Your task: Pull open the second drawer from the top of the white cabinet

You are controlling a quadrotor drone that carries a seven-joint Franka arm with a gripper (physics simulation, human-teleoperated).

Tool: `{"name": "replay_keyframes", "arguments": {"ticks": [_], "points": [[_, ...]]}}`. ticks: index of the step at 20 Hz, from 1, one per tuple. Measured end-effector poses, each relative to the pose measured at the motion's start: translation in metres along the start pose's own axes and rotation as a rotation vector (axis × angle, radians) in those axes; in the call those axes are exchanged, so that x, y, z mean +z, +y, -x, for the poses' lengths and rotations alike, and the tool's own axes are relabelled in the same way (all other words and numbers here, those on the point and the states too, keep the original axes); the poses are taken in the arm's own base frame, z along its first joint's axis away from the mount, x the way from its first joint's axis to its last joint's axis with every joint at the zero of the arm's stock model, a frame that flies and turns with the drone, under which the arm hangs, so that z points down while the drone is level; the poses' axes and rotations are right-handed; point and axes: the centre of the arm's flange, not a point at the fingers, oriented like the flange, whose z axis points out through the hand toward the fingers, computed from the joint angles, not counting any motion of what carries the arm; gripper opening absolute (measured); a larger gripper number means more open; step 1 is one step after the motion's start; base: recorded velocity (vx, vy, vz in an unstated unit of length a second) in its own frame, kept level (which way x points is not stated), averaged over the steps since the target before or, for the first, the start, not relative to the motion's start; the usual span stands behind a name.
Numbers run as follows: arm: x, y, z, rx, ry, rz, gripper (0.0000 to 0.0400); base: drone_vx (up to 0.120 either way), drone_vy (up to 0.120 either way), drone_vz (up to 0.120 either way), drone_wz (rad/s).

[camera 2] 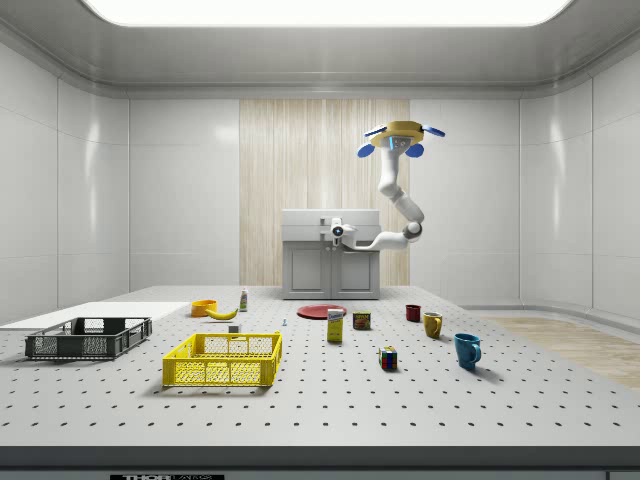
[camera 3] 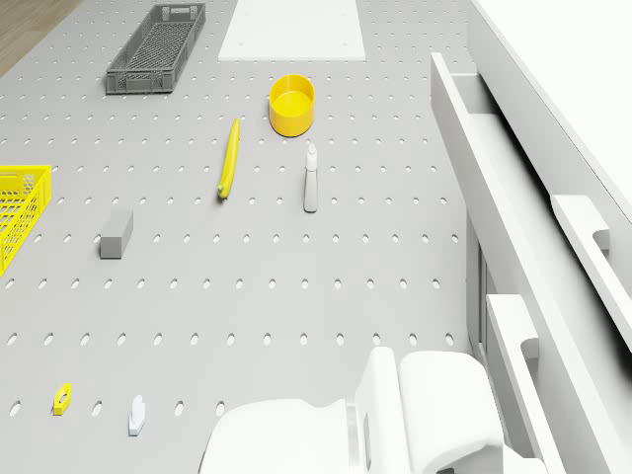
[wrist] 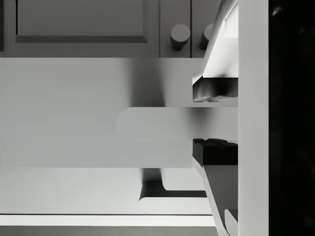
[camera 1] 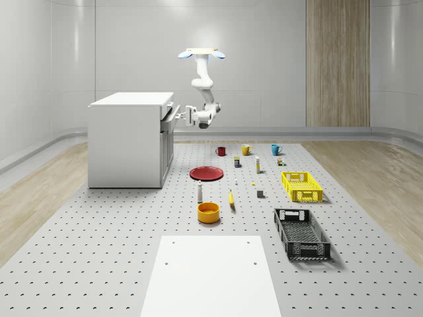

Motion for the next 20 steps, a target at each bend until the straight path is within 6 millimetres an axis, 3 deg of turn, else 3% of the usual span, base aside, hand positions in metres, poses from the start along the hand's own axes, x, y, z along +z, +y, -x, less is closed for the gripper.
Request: {"name": "replay_keyframes", "arguments": {"ticks": [4, 10, 11, 13, 15, 20], "points": [[-0.005, 0.0, 0.0, -0.001, -0.001, -0.001, 0.0222, 0.0, 0.0, 0.0, 0.0], [0.003, 0.0, 0.0, -0.001, -0.001, -0.002, 0.0283, 0.0, 0.0, 0.0, 0.0], [0.003, 0.0, 0.0, -0.001, -0.001, -0.002, 0.0271, 0.0, 0.0, 0.0, 0.0], [0.005, 0.0, 0.0, -0.001, -0.001, -0.002, 0.0204, 0.0, 0.0, 0.0, 0.0], [0.005, 0.0, 0.0, -0.001, -0.001, -0.002, 0.0163, 0.0, 0.0, 0.0, 0.0], [0.0, 0.0, 0.0, 0.006, 0.0, 0.0, 0.0129, 0.0, 0.0, 0.0, 0.0]]}}
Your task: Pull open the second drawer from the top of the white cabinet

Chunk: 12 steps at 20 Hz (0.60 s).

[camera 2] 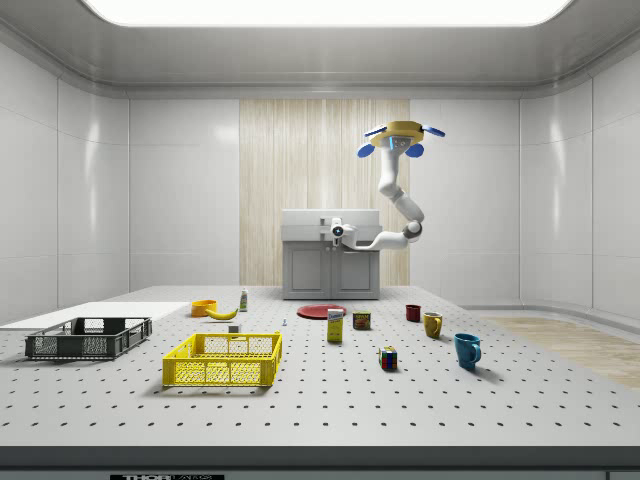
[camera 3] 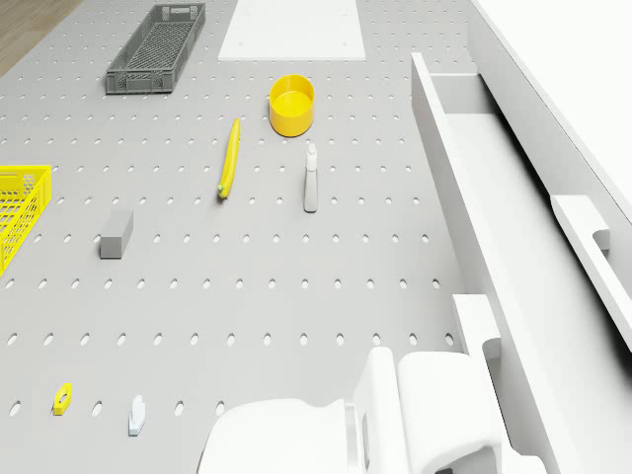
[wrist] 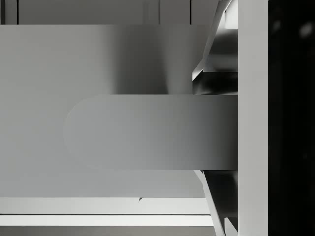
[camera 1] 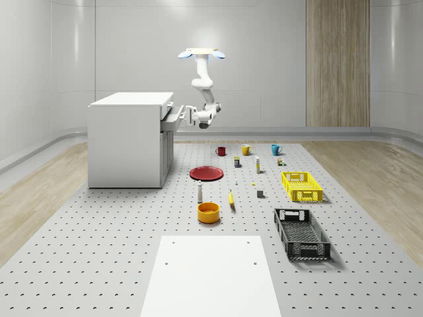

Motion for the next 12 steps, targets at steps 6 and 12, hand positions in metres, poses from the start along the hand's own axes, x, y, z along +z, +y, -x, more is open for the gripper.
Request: {"name": "replay_keyframes", "arguments": {"ticks": [6, 12], "points": [[-0.012, 0.0, 0.0, 0.011, 0.003, 0.004, 0.0129, 0.0, 0.0, 0.0, 0.0], [-0.024, -0.001, 0.003, 0.018, 0.008, 0.009, 0.0147, 0.0, 0.0, 0.0, 0.0]]}}
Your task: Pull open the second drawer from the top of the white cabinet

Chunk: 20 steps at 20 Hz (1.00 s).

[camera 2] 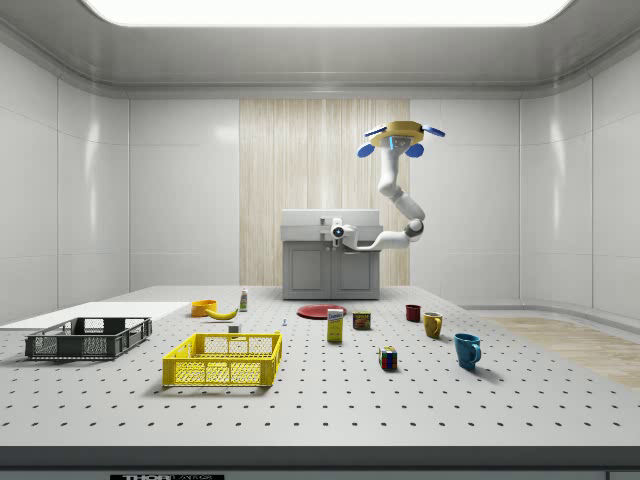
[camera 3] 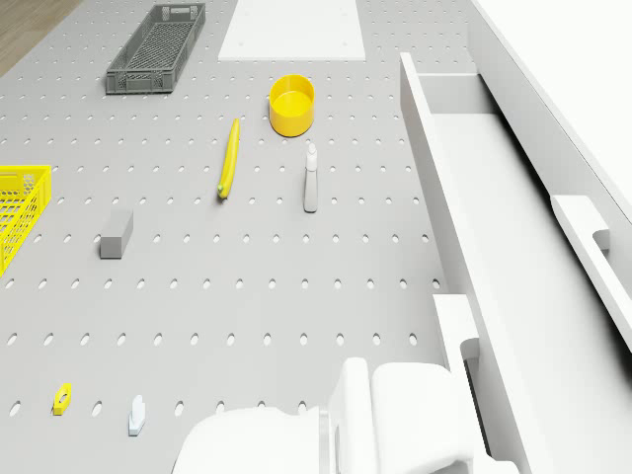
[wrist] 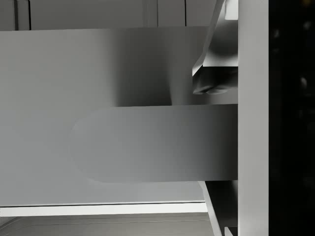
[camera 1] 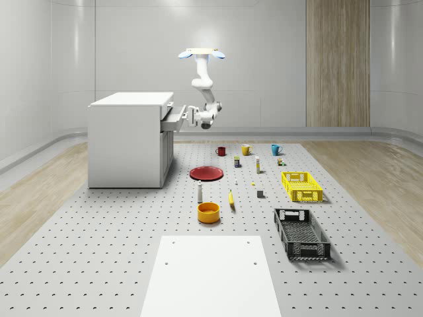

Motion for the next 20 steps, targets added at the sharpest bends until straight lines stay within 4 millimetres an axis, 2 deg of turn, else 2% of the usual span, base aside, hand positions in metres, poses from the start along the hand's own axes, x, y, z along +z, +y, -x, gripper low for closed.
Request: {"name": "replay_keyframes", "arguments": {"ticks": [1, 2, 3, 9, 20], "points": [[-0.002, 0.0, -0.001, -0.002, -0.001, -0.001, 0.0143, 0.0, 0.0, 0.0, 0.0], [-0.004, -0.001, 0.002, 0.022, 0.001, 0.002, 0.0167, 0.0, 0.0, 0.0, 0.0], [-0.007, -0.001, 0.003, 0.023, 0.005, 0.005, 0.0175, 0.0, 0.0, 0.0, 0.0], [-0.026, 0.001, -0.001, -0.011, -0.001, -0.001, 0.0138, 0.0, 0.0, 0.0, 0.0], [-0.07, 0.002, -0.003, -0.019, -0.004, -0.004, 0.0128, 0.0, 0.0, 0.0, 0.0]]}}
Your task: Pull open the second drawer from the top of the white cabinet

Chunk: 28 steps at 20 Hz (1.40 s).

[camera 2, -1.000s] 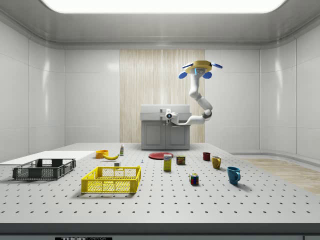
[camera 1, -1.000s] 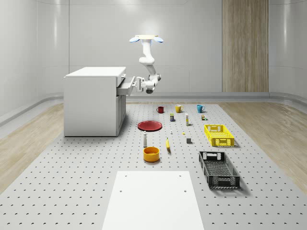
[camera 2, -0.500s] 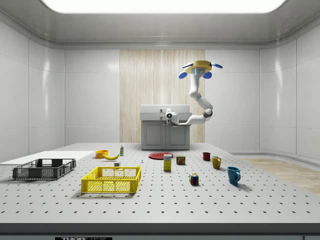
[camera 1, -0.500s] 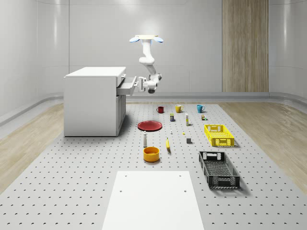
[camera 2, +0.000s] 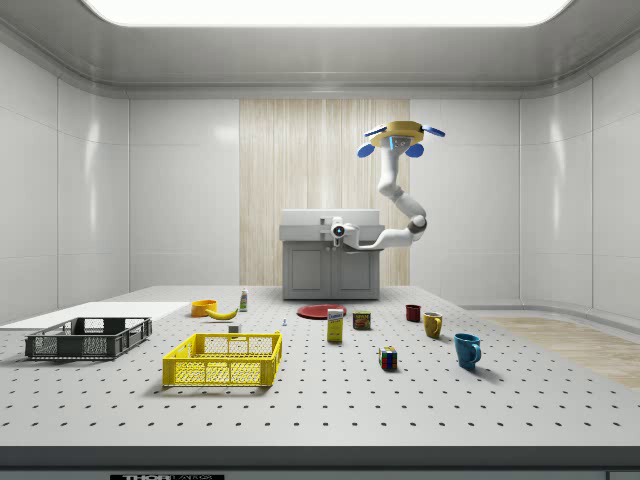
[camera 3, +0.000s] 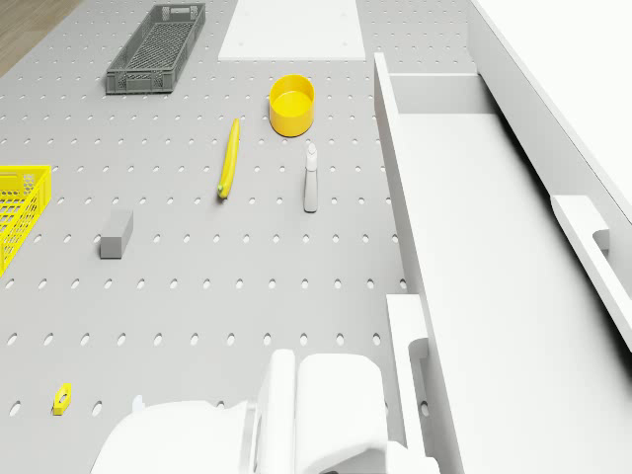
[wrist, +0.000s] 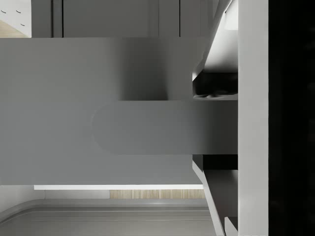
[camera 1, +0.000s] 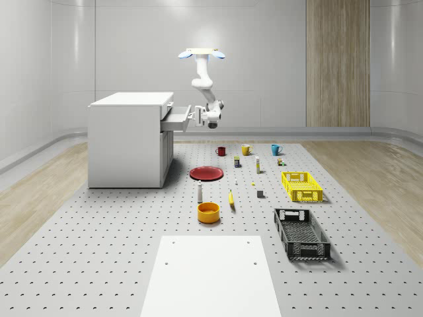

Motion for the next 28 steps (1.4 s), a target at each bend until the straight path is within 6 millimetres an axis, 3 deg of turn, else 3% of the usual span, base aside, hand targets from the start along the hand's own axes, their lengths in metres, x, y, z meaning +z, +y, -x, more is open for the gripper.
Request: {"name": "replay_keyframes", "arguments": {"ticks": [9, 13, 16, 23, 25, 26, 28], "points": [[-0.044, 0.001, 0.0, -0.002, -0.001, -0.001, 0.0126, 0.0, 0.0, 0.0, 0.0], [-0.061, 0.001, 0.0, -0.004, -0.002, -0.003, 0.0224, 0.0, 0.0, 0.0, 0.0], [-0.068, 0.0, -0.001, -0.005, -0.003, -0.004, 0.0264, 0.0, 0.0, 0.0, 0.0], [-0.075, 0.0, -0.001, -0.006, -0.004, -0.005, 0.0294, 0.0, 0.0, 0.0, 0.0], [-0.077, 0.0, -0.001, -0.009, -0.003, -0.007, 0.0295, 0.0, 0.0, 0.0, 0.0], [-0.078, -0.001, 0.001, 0.009, -0.003, -0.007, 0.0275, 0.0, 0.0, 0.0, 0.0], [-0.078, -0.001, 0.002, 0.025, -0.003, -0.006, 0.0284, 0.0, 0.0, 0.0, 0.0]]}}
